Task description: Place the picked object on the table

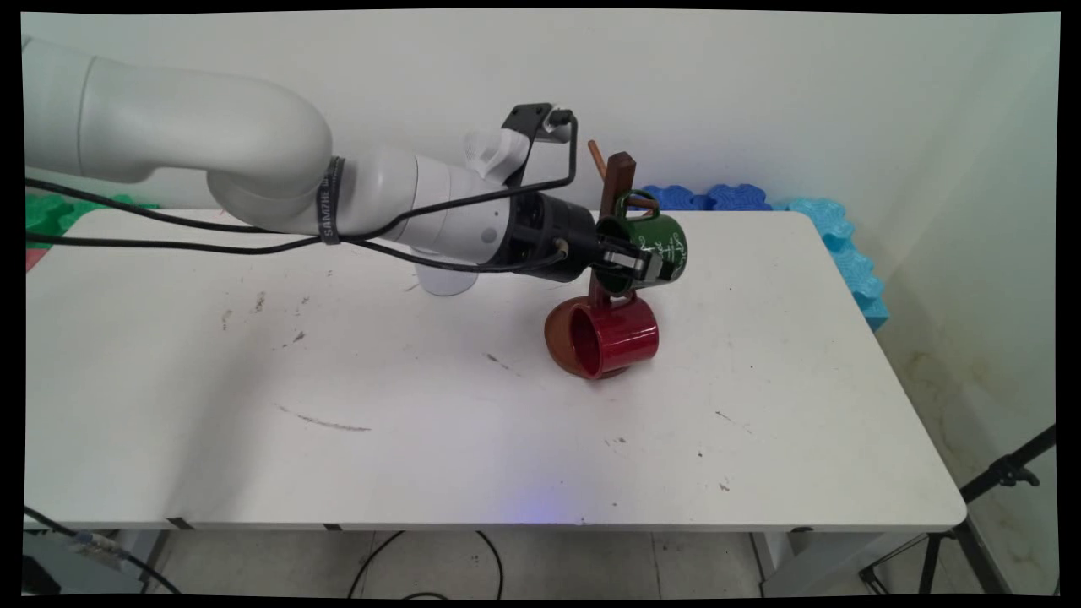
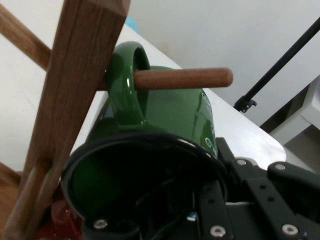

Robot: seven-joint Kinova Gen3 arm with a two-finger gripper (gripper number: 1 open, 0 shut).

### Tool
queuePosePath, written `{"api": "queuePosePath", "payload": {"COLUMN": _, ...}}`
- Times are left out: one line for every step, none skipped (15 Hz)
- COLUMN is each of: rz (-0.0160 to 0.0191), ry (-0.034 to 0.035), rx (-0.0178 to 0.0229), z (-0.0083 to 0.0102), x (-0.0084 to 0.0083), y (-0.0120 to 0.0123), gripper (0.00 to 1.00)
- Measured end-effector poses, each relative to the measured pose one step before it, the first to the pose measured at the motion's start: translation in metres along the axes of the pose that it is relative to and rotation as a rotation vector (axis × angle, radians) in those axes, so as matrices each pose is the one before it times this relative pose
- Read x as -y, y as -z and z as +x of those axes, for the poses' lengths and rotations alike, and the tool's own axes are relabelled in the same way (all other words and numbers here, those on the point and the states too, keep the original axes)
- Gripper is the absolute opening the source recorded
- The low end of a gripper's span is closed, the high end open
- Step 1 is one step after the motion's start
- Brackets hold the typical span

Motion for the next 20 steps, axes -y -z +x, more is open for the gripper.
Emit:
{"api": "queuePosePath", "payload": {"rz": -0.00134, "ry": -0.00219, "rx": -0.00397, "z": 0.00006, "x": 0.0002, "y": 0.0004, "gripper": 0.0}}
{"api": "queuePosePath", "payload": {"rz": -0.00234, "ry": -0.00202, "rx": -0.00363, "z": 0.00029, "x": -0.00014, "y": 0.00037, "gripper": 0.0}}
{"api": "queuePosePath", "payload": {"rz": -0.00338, "ry": -0.00288, "rx": -0.00432, "z": 0.0004, "x": -0.0004, "y": 0.00072, "gripper": 0.0}}
{"api": "queuePosePath", "payload": {"rz": -0.00576, "ry": -0.00495, "rx": -0.00527, "z": 0.00058, "x": -0.00083, "y": 0.00107, "gripper": 0.0}}
{"api": "queuePosePath", "payload": {"rz": -0.00649, "ry": -0.00609, "rx": -0.00514, "z": 0.00083, "x": -0.00114, "y": 0.00089, "gripper": 0.0}}
{"api": "queuePosePath", "payload": {"rz": -0.00571, "ry": -0.00477, "rx": -0.00474, "z": 0.00053, "x": -0.00095, "y": 0.00142, "gripper": 0.0}}
{"api": "queuePosePath", "payload": {"rz": -0.00803, "ry": -0.00658, "rx": -0.00567, "z": 0.00092, "x": -0.00153, "y": 0.00157, "gripper": 0.0}}
{"api": "queuePosePath", "payload": {"rz": -0.00736, "ry": -0.00552, "rx": -0.00456, "z": 0.00089, "x": -0.00161, "y": 0.00162, "gripper": 0.0}}
{"api": "queuePosePath", "payload": {"rz": -0.00489, "ry": -0.00349, "rx": -0.00283, "z": 0.0006, "x": -0.00116, "y": 0.00111, "gripper": 0.0}}
{"api": "queuePosePath", "payload": {"rz": -0.00844, "ry": -0.00558, "rx": -0.00445, "z": 0.00106, "x": -0.00221, "y": 0.00213, "gripper": 0.0}}
{"api": "queuePosePath", "payload": {"rz": -0.00755, "ry": -0.00463, "rx": -0.00327, "z": 0.00084, "x": -0.00196, "y": 0.00192, "gripper": 0.0}}
{"api": "queuePosePath", "payload": {"rz": -0.00857, "ry": -0.00526, "rx": -0.00316, "z": 0.00083, "x": -0.0023, "y": 0.00226, "gripper": 0.0}}
{"api": "queuePosePath", "payload": {"rz": -0.00818, "ry": -0.00454, "rx": -0.00253, "z": 0.00089, "x": -0.00235, "y": 0.00236, "gripper": 0.0}}
{"api": "queuePosePath", "payload": {"rz": -0.00724, "ry": -0.00343, "rx": -0.00131, "z": 0.00061, "x": -0.002, "y": 0.0022, "gripper": 0.0}}
{"api": "queuePosePath", "payload": {"rz": -0.00464, "ry": -0.00227, "rx": -0.001, "z": 0.00043, "x": -0.00134, "y": 0.00157, "gripper": 0.0}}
{"api": "queuePosePath", "payload": {"rz": -0.0072, "ry": -0.0033, "rx": -0.00132, "z": 0.00053, "x": -0.00206, "y": 0.00265, "gripper": 0.0}}
{"api": "queuePosePath", "payload": {"rz": -0.00867, "ry": -0.0039, "rx": -0.00134, "z": 0.00056, "x": -0.00248, "y": 0.00308, "gripper": 0.0}}
{"api": "queuePosePath", "payload": {"rz": -0.00958, "ry": -0.00387, "rx": -0.00118, "z": 0.0005, "x": -0.00265, "y": 0.00326, "gripper": 0.0}}
{"api": "queuePosePath", "payload": {"rz": -0.00796, "ry": -0.00318, "rx": -0.00073, "z": 0.00036, "x": -0.00226, "y": 0.00298, "gripper": 0.0}}
{"api": "queuePosePath", "payload": {"rz": -0.00532, "ry": -0.00196, "rx": -0.00023, "z": 0.00022, "x": -0.00149, "y": 0.00191, "gripper": 0.0}}
